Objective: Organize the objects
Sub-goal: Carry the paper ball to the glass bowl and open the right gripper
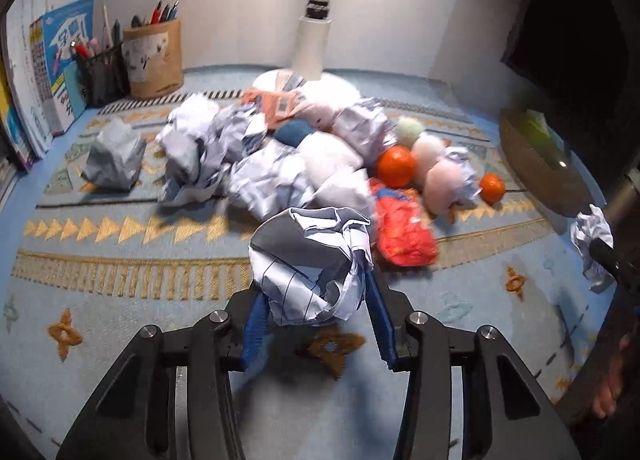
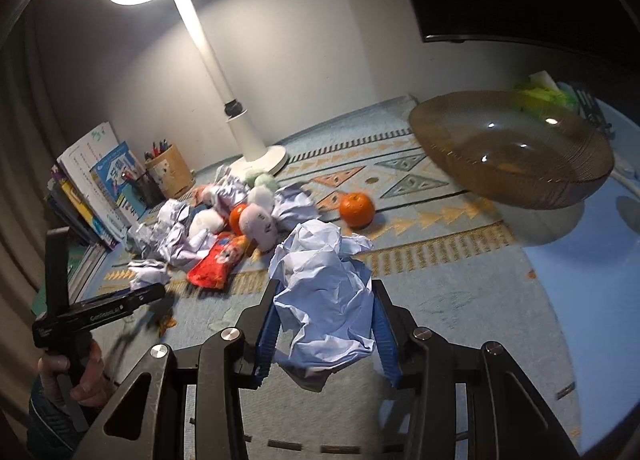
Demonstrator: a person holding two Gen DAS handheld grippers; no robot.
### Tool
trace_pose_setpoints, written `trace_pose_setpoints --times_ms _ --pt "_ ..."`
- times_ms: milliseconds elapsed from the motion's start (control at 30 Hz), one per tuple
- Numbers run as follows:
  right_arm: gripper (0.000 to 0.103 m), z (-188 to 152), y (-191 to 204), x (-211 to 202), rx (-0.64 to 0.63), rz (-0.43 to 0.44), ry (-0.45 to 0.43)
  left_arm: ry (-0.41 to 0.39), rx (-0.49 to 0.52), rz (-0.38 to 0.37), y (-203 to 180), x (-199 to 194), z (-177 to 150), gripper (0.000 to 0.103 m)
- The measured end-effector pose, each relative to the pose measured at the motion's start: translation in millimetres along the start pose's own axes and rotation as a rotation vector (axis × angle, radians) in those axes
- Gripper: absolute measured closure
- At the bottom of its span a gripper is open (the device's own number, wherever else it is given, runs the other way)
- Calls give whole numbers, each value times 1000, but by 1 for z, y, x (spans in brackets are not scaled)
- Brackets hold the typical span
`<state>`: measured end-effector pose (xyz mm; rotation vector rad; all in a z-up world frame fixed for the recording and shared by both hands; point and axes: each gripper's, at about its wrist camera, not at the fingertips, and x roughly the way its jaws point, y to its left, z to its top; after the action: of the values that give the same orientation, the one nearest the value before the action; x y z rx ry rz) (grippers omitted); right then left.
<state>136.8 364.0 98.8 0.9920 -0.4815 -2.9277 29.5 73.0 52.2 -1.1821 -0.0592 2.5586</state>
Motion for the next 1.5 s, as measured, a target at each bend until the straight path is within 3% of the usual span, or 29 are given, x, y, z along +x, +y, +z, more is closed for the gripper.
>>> trace_pose_setpoints --times_ms 133,267,467,567,600,633,767,900,967,1000,1133,1267,1367,1500 --pt "61 48 -38 -25 74 -107 -97 -97 121 -89 -73 -23 44 61" --pt "61 85 -77 -10 166 -276 -72 -96 207 -221 -156 -2 97 61" --pt "61 111 -119 21 214 -312 -30 -82 330 -331 -253 56 134 59" --pt "59 120 -132 28 212 -319 -26 -92 358 -355 -279 80 142 49" --pt "51 122 -134 31 213 -322 -22 -85 360 -350 -284 89 144 35" --pt "37 123 -138 33 218 -334 -22 -76 355 -337 -286 94 144 27" --pt "35 123 -146 31 193 -347 -44 -50 306 -359 -263 99 139 23" --pt "33 128 -137 30 134 -358 -84 -75 305 -310 -225 75 127 23" --pt "17 134 -127 36 78 -370 -108 -98 288 -284 -198 54 116 23" --pt "2 136 -123 40 54 -389 -138 -108 280 -272 -185 47 110 23" --pt "0 144 -105 70 -92 -494 -200 -132 244 -221 -122 6 82 23" --pt "0 151 -98 112 -178 -649 -108 -125 204 -152 -71 -20 52 23" --pt "1 151 -100 126 -168 -647 -33 -111 179 -126 -40 -30 34 23" --pt "3 138 -105 108 -92 -671 29 -95 139 -111 -18 -30 20 23"
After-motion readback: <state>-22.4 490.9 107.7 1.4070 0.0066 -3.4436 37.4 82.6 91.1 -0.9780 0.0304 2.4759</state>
